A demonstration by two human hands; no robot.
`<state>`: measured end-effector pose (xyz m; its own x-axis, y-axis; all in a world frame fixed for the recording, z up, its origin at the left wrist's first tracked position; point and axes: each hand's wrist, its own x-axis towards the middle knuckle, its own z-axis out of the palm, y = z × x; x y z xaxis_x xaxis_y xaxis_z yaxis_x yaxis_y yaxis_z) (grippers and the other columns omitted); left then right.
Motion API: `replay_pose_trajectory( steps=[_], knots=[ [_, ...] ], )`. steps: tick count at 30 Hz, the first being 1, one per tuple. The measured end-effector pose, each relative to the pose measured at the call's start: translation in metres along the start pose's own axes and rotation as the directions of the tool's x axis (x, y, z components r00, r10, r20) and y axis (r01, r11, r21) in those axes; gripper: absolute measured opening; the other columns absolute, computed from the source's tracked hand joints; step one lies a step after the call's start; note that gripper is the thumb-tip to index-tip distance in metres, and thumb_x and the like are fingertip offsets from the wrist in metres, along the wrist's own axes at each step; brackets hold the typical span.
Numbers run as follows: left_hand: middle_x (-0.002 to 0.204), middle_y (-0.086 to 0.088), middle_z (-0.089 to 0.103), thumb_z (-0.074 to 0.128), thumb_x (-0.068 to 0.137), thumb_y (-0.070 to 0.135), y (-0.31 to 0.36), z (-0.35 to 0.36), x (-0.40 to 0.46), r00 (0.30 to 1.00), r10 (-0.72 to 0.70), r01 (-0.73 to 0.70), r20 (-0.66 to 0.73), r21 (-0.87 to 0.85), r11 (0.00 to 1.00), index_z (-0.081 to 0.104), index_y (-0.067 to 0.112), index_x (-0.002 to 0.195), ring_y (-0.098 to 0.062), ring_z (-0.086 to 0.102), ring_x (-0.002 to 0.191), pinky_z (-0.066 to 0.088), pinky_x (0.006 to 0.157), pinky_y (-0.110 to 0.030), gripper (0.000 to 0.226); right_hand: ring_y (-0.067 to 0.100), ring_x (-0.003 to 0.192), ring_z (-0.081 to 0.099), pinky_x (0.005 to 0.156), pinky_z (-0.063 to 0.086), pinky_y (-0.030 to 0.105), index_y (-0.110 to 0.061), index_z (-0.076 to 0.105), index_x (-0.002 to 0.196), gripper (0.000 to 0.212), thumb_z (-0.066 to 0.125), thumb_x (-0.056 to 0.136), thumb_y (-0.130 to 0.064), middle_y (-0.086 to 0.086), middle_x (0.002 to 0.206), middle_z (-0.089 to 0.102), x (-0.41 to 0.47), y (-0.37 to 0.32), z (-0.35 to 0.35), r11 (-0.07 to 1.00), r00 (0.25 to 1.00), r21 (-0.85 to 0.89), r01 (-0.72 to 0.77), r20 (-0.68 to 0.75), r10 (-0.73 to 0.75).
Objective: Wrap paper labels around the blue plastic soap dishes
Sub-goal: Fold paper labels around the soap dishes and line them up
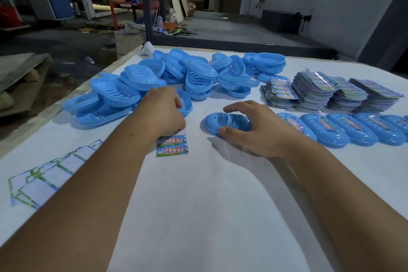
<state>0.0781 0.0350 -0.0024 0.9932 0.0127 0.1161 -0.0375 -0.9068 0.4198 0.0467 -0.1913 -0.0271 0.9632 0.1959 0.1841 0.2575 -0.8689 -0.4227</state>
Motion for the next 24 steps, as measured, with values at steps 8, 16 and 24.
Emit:
replay_pose_trajectory(
  steps=[8, 16, 24],
  knots=[
    [0.102, 0.008, 0.058, 0.084, 0.072, 0.006, 0.001, 0.001, 0.004, 0.998, 0.059, -0.053, -0.001, -0.455, 0.889, 0.060, 0.031, 0.089, -0.008, 0.060, 0.083, 0.046, 0.055, -0.025, 0.038, 0.011, 0.124, 0.050, 0.099, 0.042, 0.032, -0.038, 0.063, 0.125, 0.042, 0.066, 0.087, -0.057, -0.012, 0.131, 0.059, -0.001, -0.005, 0.000, 0.993, 0.987, 0.109, 0.050, -0.157, -0.032],
    [0.102, -0.004, 0.058, 0.086, 0.073, 0.002, 0.023, 0.003, -0.002, 0.991, 0.026, -0.126, -0.129, -0.871, 0.475, 0.064, 0.024, 0.089, -0.025, 0.066, 0.098, 0.062, 0.075, -0.035, 0.035, 0.015, 0.083, 0.074, 0.076, 0.058, 0.027, -0.024, 0.065, 0.120, 0.049, 0.083, 0.075, -0.033, 0.000, 0.088, 0.078, 0.003, -0.020, 0.004, 0.678, 0.983, 0.721, 0.145, -0.186, -0.012],
    [0.088, -0.004, 0.076, 0.073, 0.087, 0.011, 0.022, 0.005, 0.002, 0.999, 0.023, 0.028, 0.045, -0.875, 0.484, 0.060, 0.022, 0.109, -0.011, 0.071, 0.069, 0.060, 0.061, -0.026, 0.028, 0.007, 0.071, 0.073, 0.068, 0.057, 0.022, -0.026, 0.063, 0.115, 0.032, 0.076, 0.090, -0.011, -0.002, 0.077, 0.078, 0.008, -0.013, 0.001, 0.687, 0.962, 0.723, 0.067, -0.230, 0.148]
  ],
)
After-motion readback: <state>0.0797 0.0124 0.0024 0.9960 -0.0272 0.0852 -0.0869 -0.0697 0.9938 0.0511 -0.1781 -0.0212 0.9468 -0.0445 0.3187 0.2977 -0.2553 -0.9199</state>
